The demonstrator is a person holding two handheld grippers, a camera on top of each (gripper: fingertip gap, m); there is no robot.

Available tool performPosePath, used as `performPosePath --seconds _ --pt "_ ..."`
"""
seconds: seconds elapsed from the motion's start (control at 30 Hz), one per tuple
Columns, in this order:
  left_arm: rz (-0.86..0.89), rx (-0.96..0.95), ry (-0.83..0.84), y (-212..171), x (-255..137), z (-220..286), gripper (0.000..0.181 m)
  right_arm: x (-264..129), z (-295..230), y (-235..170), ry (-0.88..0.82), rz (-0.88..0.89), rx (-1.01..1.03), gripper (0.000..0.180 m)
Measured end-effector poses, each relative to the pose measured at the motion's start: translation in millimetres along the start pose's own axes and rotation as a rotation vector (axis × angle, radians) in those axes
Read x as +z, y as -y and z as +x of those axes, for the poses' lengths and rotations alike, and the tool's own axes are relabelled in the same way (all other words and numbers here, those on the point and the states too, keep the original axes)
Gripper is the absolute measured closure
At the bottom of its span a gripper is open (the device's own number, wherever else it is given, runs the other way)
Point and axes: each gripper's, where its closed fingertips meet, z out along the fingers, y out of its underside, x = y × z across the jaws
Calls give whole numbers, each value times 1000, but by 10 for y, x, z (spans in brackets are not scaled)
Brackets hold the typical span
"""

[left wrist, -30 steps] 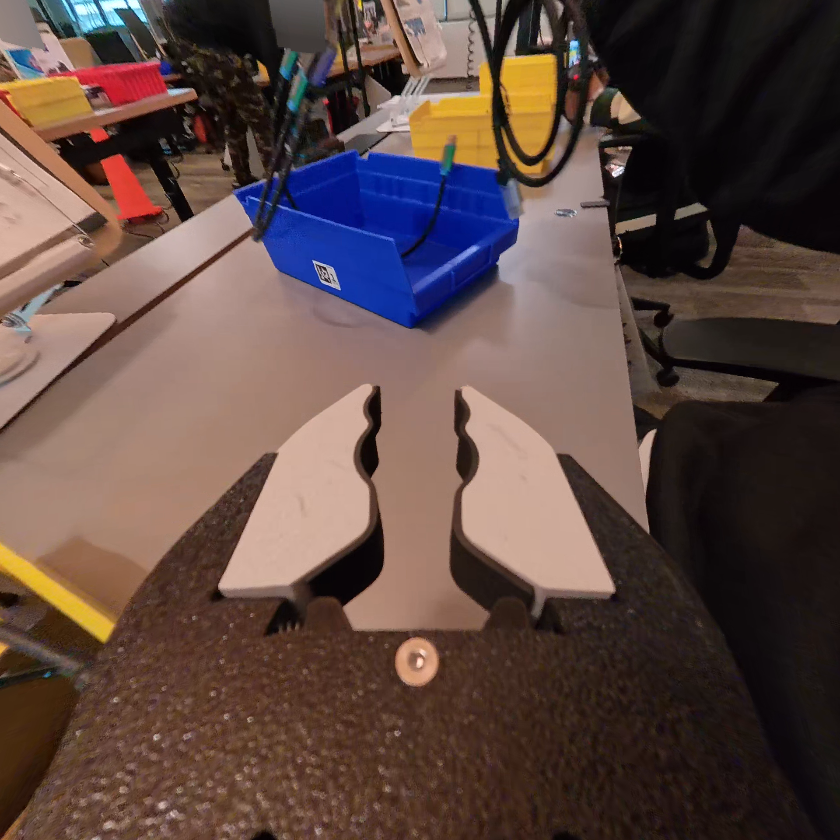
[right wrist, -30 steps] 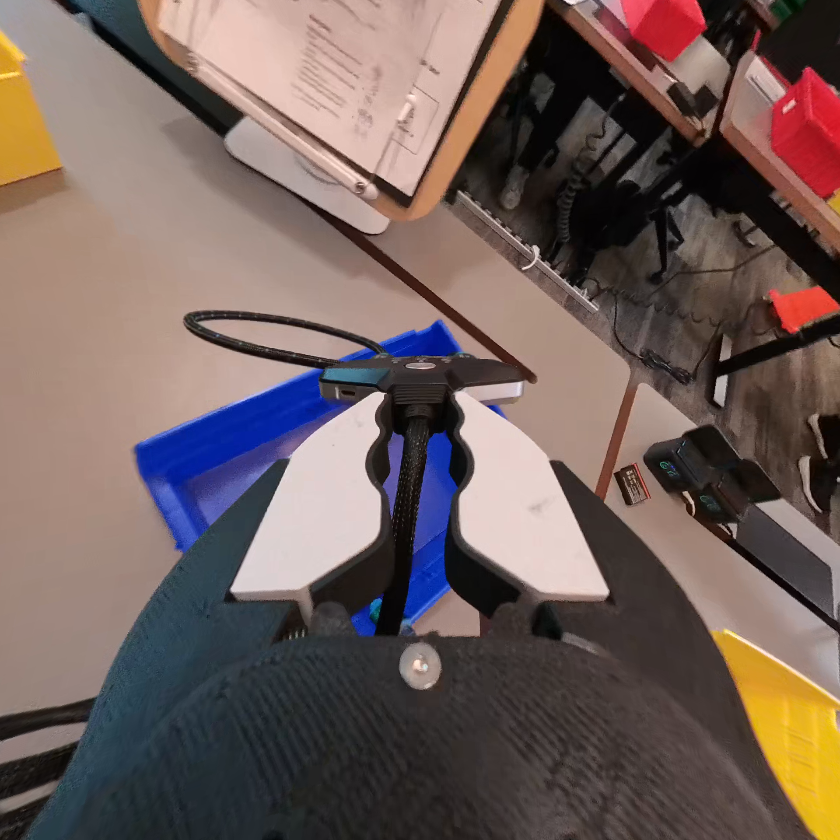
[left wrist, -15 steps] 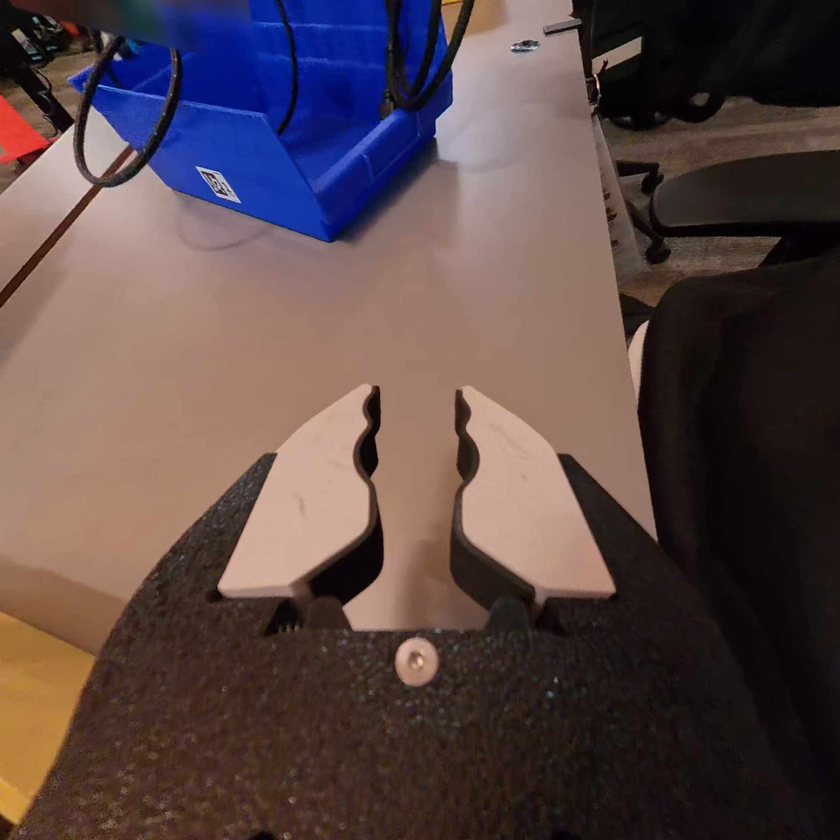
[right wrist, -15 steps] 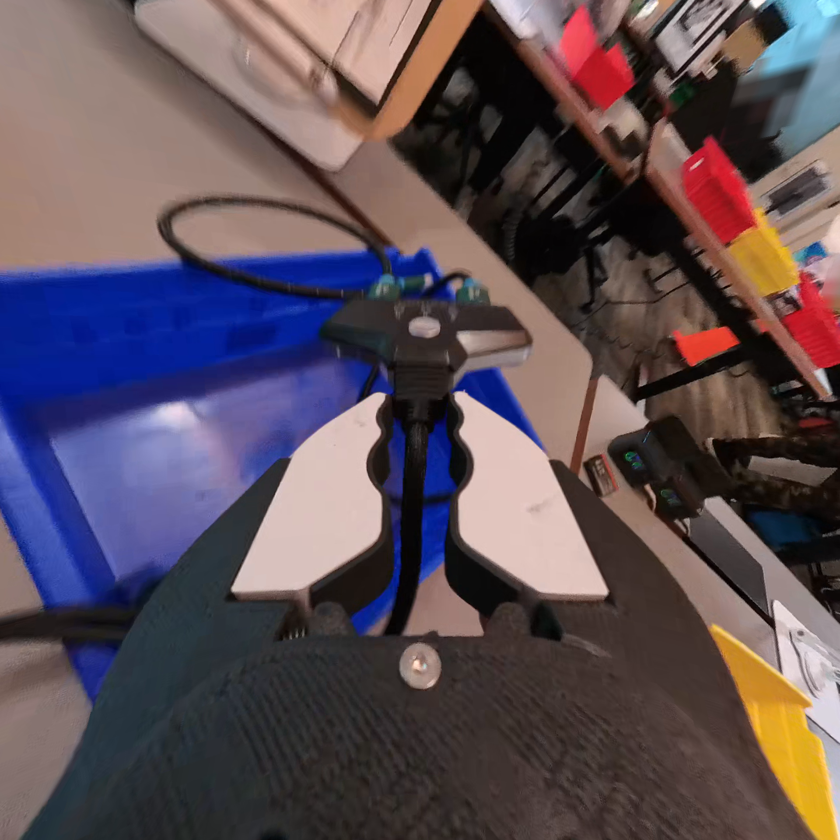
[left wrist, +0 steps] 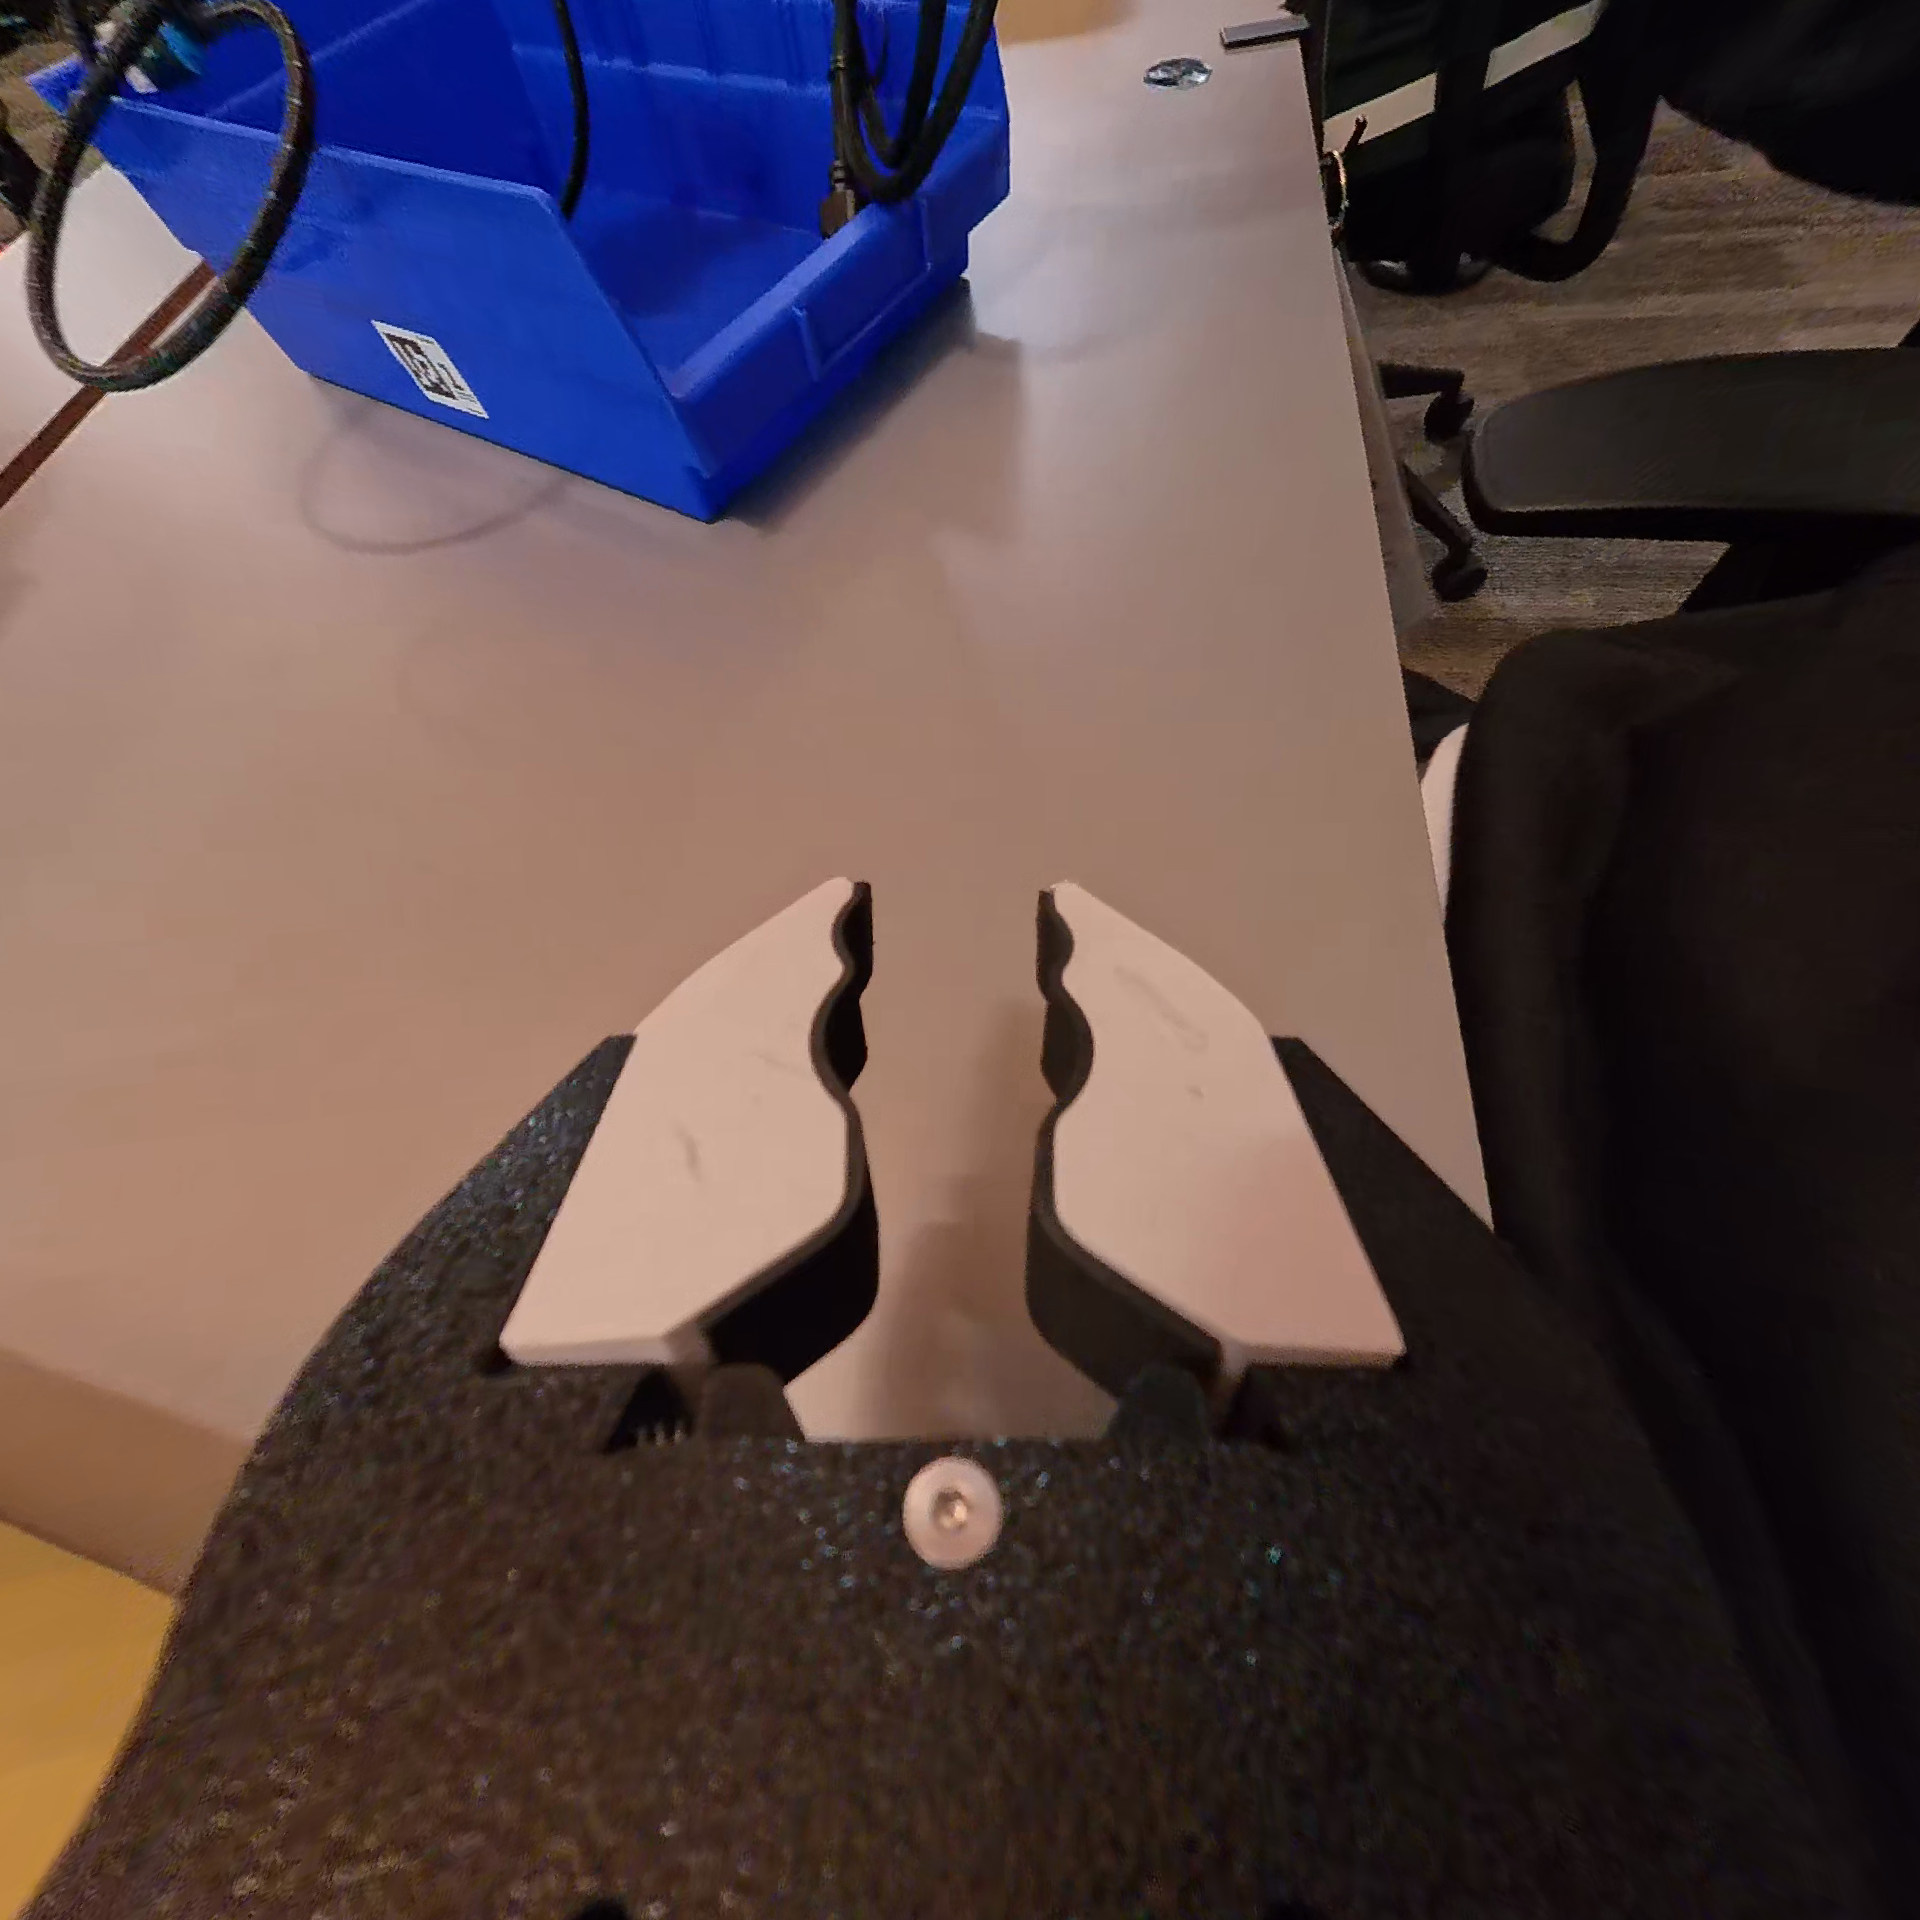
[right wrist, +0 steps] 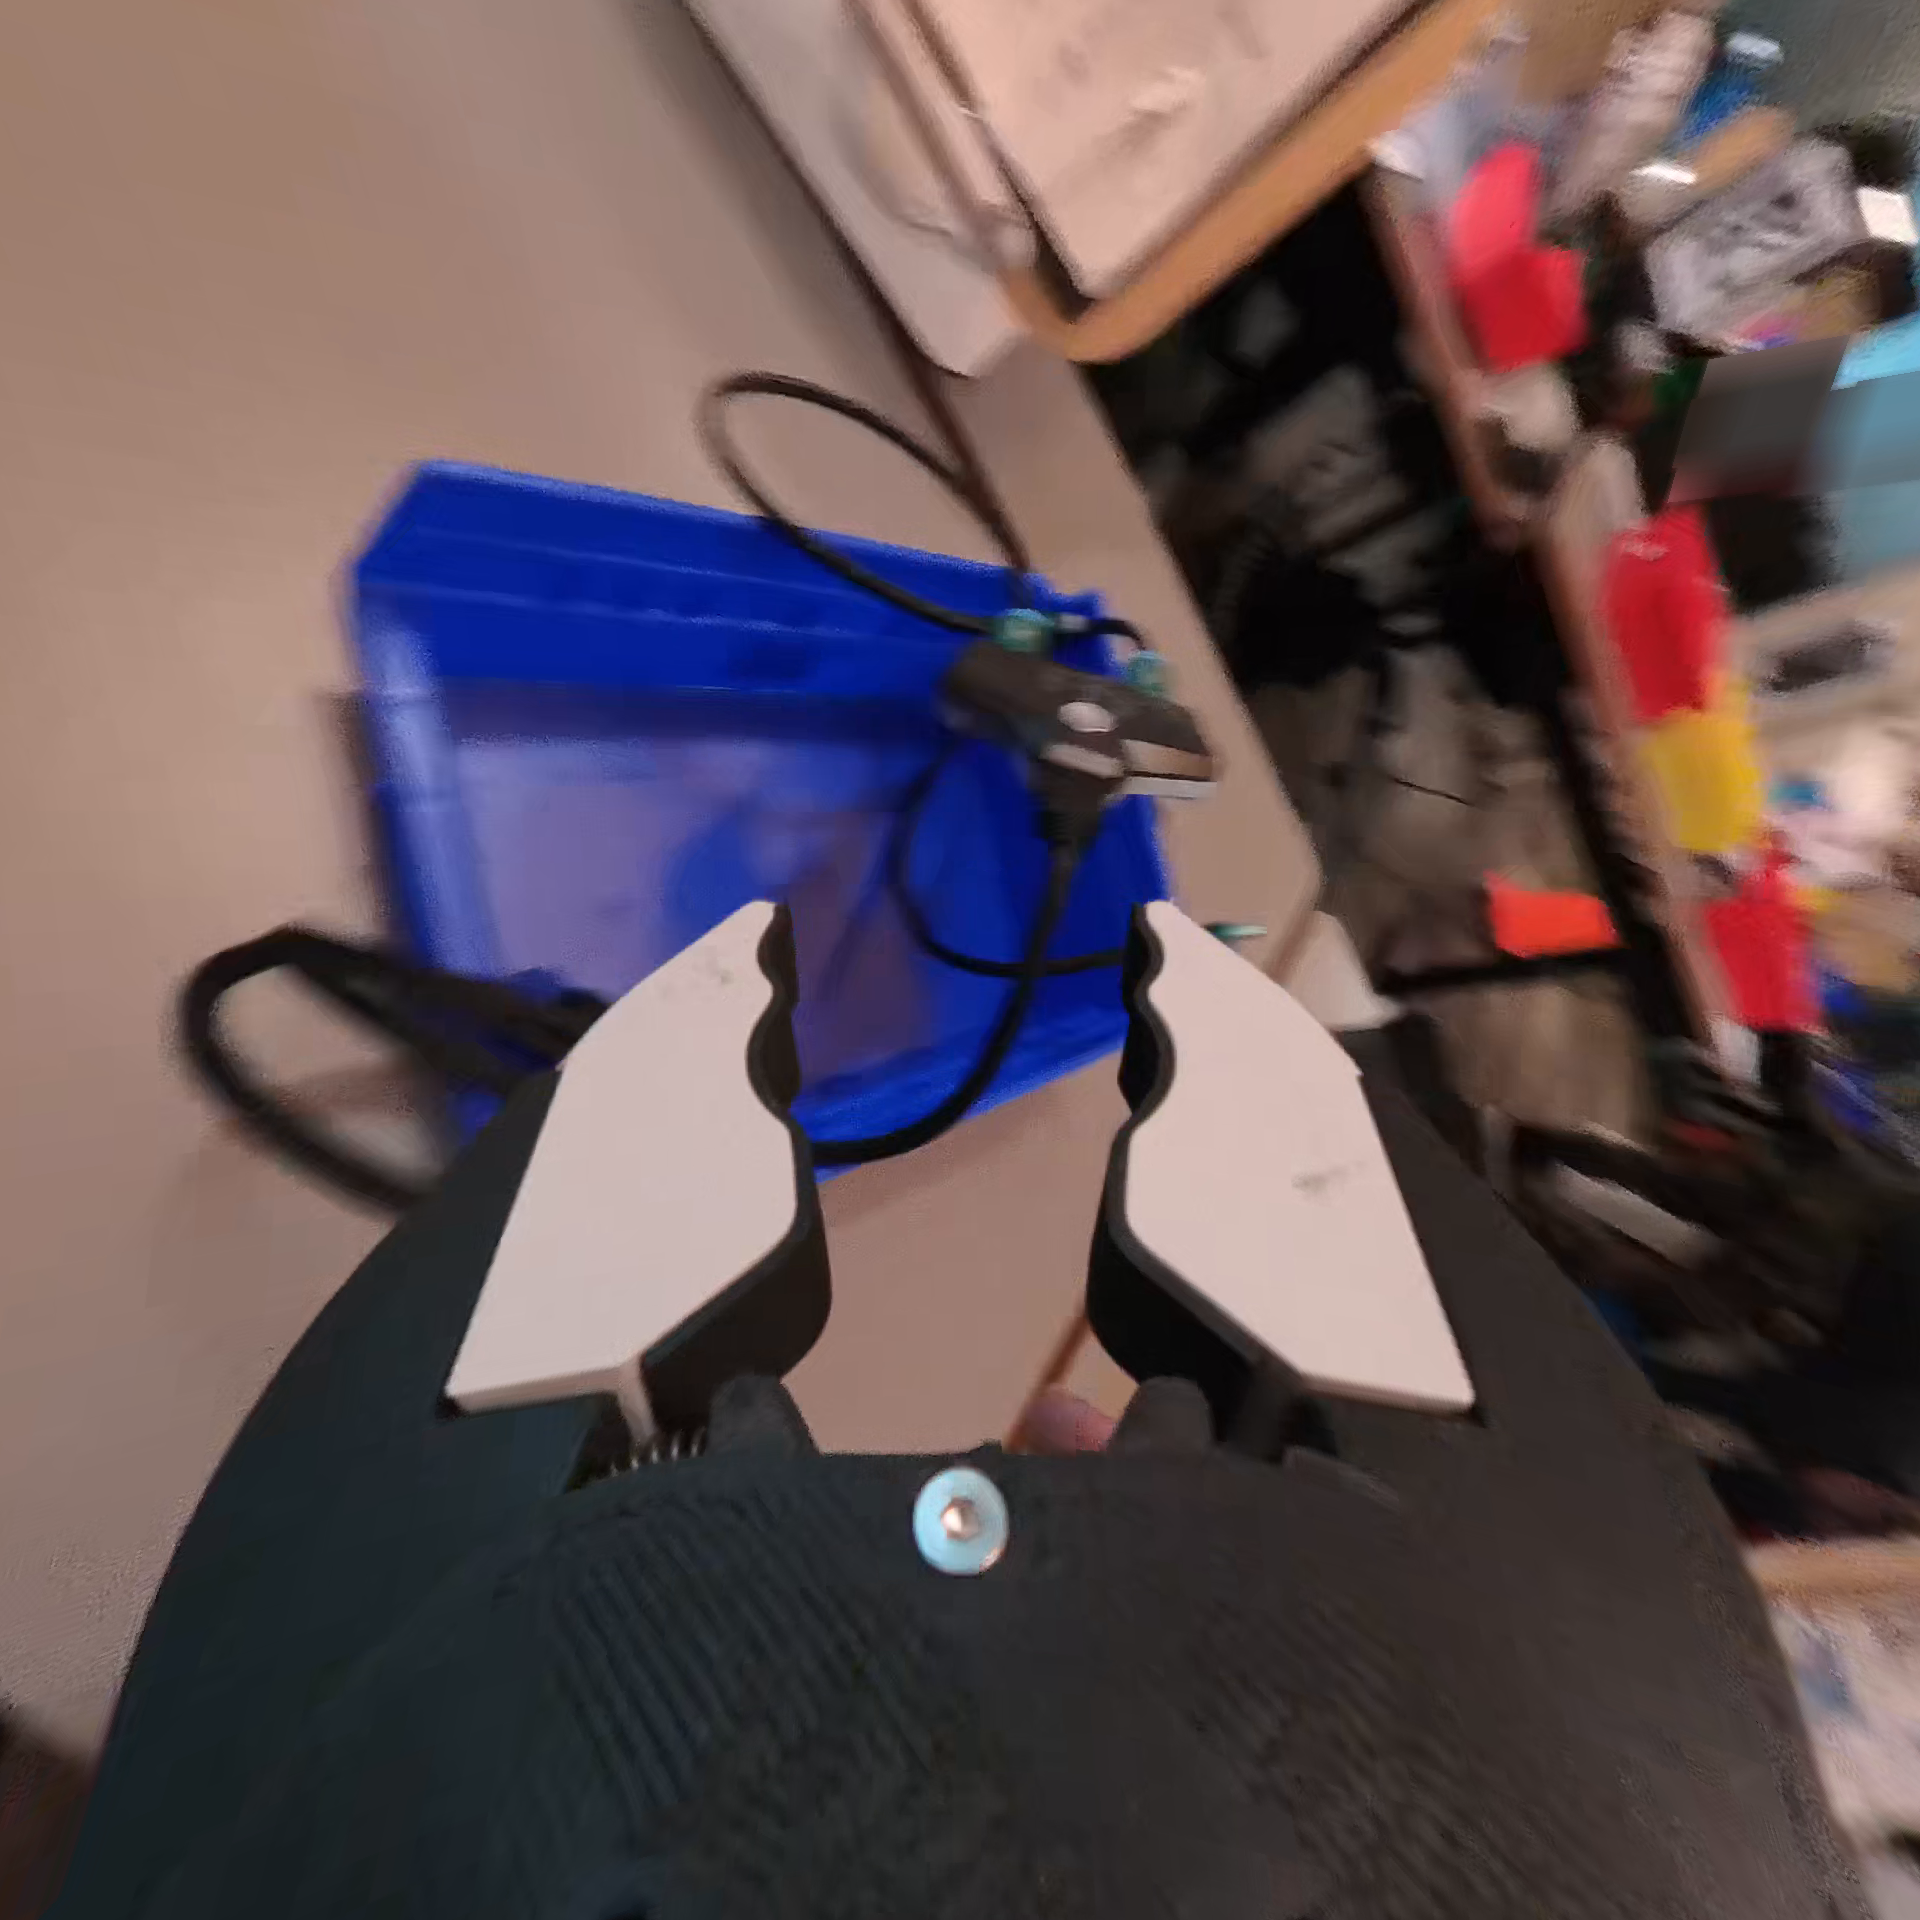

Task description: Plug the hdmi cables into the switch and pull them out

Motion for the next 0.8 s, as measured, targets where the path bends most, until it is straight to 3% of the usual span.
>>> performPosePath --seconds 0.03,0.1,0.23,0.4,0.47,0.53,0.57,0.63,0.8 --pt "-3 1 -6 -3 28 13 151 70 87 82 -65 -16 -32 120" --pt "-8 3 -14 -4 77 34 151 283 45 336 -109 7 -218 121" --pt "-1 6 -11 6 126 47 151 940 -475 415 94 -223 -579 119" --pt "18 -6 -15 -10 88 56 151 1546 -611 180 181 -510 -708 134" --pt "21 2 -19 -21 62 64 152 1681 -555 142 145 -516 -690 139" --pt "17 13 -21 -37 44 58 152 1745 -488 183 91 -472 -651 174" --pt "17 15 -20 -38 39 45 152 1757 -406 210 30 -454 -644 179" --pt "33 3 -21 -4 44 14 152 1758 -257 264 -96 -409 -693 163" --pt "73 -13 -51 132 95 50 152 1781 -384 162 -34 -403 -713 147"
